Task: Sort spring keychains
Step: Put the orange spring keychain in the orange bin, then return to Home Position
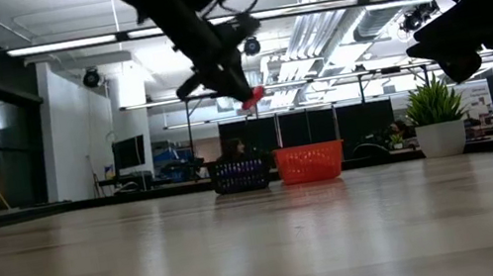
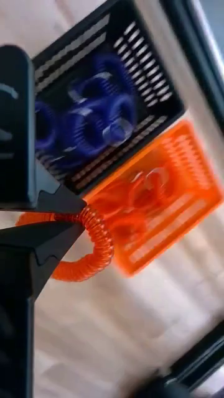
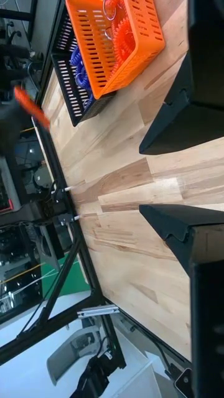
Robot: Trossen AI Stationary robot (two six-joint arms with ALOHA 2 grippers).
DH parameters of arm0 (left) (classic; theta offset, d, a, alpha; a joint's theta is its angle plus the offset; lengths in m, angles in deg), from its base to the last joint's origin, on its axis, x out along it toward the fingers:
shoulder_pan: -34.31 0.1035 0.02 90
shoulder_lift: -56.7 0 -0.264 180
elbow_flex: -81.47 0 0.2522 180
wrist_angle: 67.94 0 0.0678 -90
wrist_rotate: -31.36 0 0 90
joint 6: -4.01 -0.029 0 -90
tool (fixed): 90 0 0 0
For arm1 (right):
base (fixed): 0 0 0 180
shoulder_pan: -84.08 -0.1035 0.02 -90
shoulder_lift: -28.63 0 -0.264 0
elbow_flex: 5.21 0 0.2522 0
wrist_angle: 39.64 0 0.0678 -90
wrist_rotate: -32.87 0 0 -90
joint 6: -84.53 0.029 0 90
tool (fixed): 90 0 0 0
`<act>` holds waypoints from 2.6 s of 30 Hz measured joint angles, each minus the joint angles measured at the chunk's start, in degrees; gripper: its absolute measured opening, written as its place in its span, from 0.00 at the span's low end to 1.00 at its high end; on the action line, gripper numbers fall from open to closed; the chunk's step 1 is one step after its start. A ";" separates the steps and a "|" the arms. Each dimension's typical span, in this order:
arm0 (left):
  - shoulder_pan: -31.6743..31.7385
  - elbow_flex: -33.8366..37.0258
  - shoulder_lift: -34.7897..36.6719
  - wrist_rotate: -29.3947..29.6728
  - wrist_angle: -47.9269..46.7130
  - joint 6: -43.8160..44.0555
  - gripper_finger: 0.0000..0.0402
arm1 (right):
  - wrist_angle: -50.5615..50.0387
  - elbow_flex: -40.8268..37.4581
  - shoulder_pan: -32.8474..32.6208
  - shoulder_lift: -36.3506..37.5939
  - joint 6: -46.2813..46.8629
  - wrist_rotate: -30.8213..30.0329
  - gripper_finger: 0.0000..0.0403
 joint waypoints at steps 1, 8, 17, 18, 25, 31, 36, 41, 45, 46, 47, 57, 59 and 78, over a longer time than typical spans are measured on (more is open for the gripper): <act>1.22 -0.75 -0.78 -0.55 0.32 0.42 0.03 | 0.00 0.00 0.00 0.00 -0.02 0.01 0.33; 5.04 -15.76 -10.55 -1.68 -7.61 -0.50 0.03 | 0.00 0.00 0.00 -0.01 0.00 0.01 0.33; 5.72 -37.46 -24.19 -1.21 -21.46 -5.78 0.03 | 0.00 0.00 -0.01 0.00 -0.02 0.02 0.33; 5.75 -38.61 -24.70 -1.34 -23.02 -6.16 0.03 | 0.00 0.00 0.00 0.00 -0.01 0.01 0.33; 5.73 -40.20 -25.71 -1.38 -23.01 -7.19 0.20 | 0.00 0.00 0.00 -0.02 -0.01 0.02 0.33; 5.74 -40.18 -25.71 -1.36 -22.93 -7.23 0.34 | 0.00 0.00 0.01 -0.01 -0.01 0.01 0.33; 5.62 -40.17 -25.71 -1.40 -22.35 -9.28 0.37 | 0.00 0.00 0.00 -0.01 0.00 0.02 0.33; 4.44 -40.17 -23.11 -1.66 -23.58 -13.79 0.28 | 0.00 0.00 0.00 0.00 -0.02 0.00 0.33; 2.59 -40.19 -20.58 -2.05 -25.04 -17.69 0.13 | 0.00 0.00 0.00 -0.02 -0.01 0.00 0.33; 2.04 -40.13 -20.16 -2.01 -24.92 -18.75 0.08 | 0.00 0.00 -0.01 -0.01 -0.01 0.02 0.33; 1.45 -39.38 -19.31 -2.32 -24.91 -19.70 0.04 | 0.00 0.00 -0.01 0.00 -0.02 0.00 0.33; -3.84 -7.22 1.62 -6.18 -2.88 -23.65 0.01 | 0.00 0.00 0.01 0.00 0.00 -0.02 0.33; -4.59 2.09 7.45 -8.36 2.51 -23.61 0.00 | 0.00 0.00 -0.01 -0.02 -0.02 0.02 0.33; -12.42 57.66 62.72 -8.44 30.19 -22.18 0.00 | 0.00 0.00 0.00 -0.28 -0.02 0.01 0.33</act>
